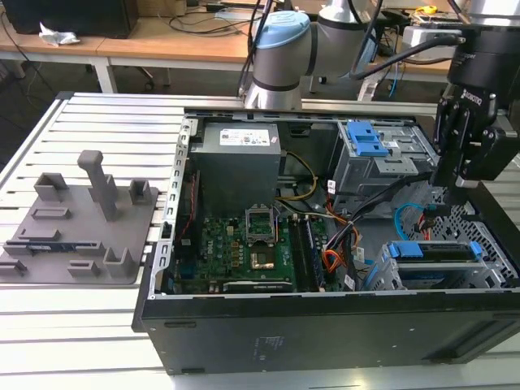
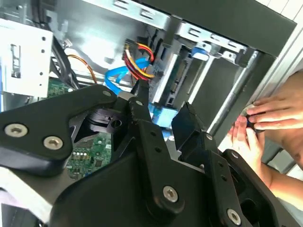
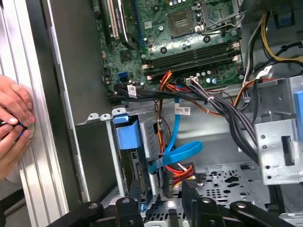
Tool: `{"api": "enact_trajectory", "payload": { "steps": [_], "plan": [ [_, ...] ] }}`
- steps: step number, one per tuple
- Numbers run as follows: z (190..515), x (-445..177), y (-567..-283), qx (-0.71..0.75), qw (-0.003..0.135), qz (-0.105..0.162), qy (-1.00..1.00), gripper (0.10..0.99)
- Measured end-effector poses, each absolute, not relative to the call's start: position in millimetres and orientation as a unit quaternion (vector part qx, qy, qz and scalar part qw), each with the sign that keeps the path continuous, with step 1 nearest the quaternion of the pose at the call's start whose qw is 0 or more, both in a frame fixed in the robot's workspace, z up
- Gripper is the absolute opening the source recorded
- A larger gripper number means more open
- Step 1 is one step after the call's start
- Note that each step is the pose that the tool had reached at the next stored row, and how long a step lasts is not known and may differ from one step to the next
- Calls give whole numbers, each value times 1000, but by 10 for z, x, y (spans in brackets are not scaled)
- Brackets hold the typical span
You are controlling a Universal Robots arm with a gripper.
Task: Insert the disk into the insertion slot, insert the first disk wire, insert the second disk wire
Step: 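Insert the first disk wire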
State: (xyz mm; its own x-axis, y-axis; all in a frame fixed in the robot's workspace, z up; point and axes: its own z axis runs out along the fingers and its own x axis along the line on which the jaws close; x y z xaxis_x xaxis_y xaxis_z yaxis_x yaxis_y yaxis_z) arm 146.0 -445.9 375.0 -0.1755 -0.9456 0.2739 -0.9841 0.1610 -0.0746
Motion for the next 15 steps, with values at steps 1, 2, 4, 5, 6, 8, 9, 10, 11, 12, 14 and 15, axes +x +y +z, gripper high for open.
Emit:
{"api": "enact_trajectory", "payload": {
  "steps": [1,2,4,5,6,8,9,10,11,12,14,15],
  "plan": [
    [3744,1460,-4454,639,83,120,-755,471],
    [3733,1459,-4452,645,85,124,-749,471],
    [3699,1460,-4451,653,85,128,-742,471],
    [3681,1459,-4452,653,85,129,-741,471],
    [3654,1458,-4452,652,81,132,-742,471],
    [3627,1448,-4452,652,76,137,-742,471],
    [3619,1442,-4452,651,76,138,-742,471],
    [3610,1434,-4451,650,76,139,-743,471],
    [3603,1429,-4451,649,76,140,-744,471],
    [3593,1428,-4450,647,77,142,-745,471],
    [3582,1427,-4445,645,80,146,-745,471],
    [3576,1427,-4443,645,81,147,-746,471]
  ]
}}
